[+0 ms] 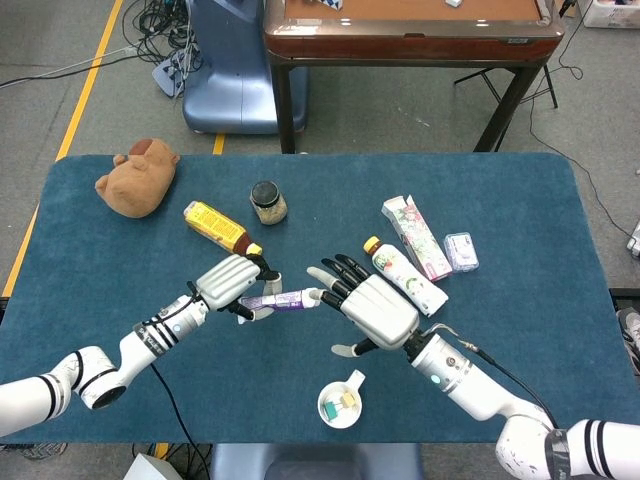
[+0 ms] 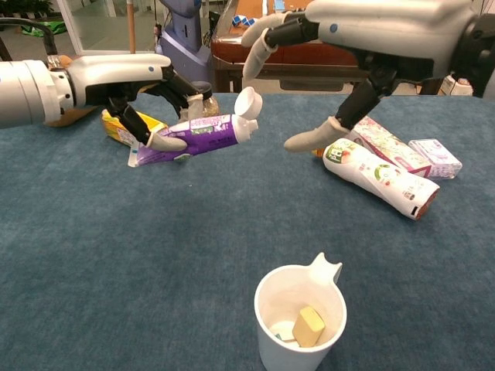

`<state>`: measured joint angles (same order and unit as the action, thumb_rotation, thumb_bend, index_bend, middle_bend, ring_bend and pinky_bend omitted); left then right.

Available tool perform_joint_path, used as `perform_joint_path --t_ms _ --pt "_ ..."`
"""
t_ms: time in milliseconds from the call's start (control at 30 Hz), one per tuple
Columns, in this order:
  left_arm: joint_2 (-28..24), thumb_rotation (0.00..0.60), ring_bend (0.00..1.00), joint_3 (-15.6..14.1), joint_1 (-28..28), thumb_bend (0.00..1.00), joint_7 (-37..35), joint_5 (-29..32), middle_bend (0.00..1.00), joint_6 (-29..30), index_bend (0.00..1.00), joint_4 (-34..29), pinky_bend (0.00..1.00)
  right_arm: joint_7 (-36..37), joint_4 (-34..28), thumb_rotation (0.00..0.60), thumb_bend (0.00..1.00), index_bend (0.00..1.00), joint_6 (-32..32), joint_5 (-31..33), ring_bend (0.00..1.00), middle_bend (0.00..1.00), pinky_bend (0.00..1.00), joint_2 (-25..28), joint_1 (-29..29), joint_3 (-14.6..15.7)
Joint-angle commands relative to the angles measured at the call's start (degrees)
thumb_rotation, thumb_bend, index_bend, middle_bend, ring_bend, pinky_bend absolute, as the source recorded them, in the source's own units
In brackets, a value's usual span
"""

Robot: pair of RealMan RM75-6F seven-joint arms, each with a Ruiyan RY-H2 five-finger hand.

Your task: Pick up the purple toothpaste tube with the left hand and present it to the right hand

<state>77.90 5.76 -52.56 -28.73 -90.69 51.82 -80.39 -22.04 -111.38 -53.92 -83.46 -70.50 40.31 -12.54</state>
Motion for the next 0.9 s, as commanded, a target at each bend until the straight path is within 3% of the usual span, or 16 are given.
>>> perform_joint_path --t_ms 33,900 --pt "0.0 0.6 0.4 0.0 -0.2 0.47 -0.1 0.1 0.65 -0.1 0.55 0.0 0.24 -0.5 0.9 0.462 0.21 0.26 0.8 1.2 0.0 0.09 0.0 -0.9 1.0 0.0" --pt "-0.1 0.6 0.4 -1.0 0.5 0.47 -8.4 1.0 0.67 1.4 0.56 1.1 0.24 4.2 6.4 0.46 0.21 0.26 -0.8 3.4 0.0 0.09 0.0 -3.8 1.7 3.0"
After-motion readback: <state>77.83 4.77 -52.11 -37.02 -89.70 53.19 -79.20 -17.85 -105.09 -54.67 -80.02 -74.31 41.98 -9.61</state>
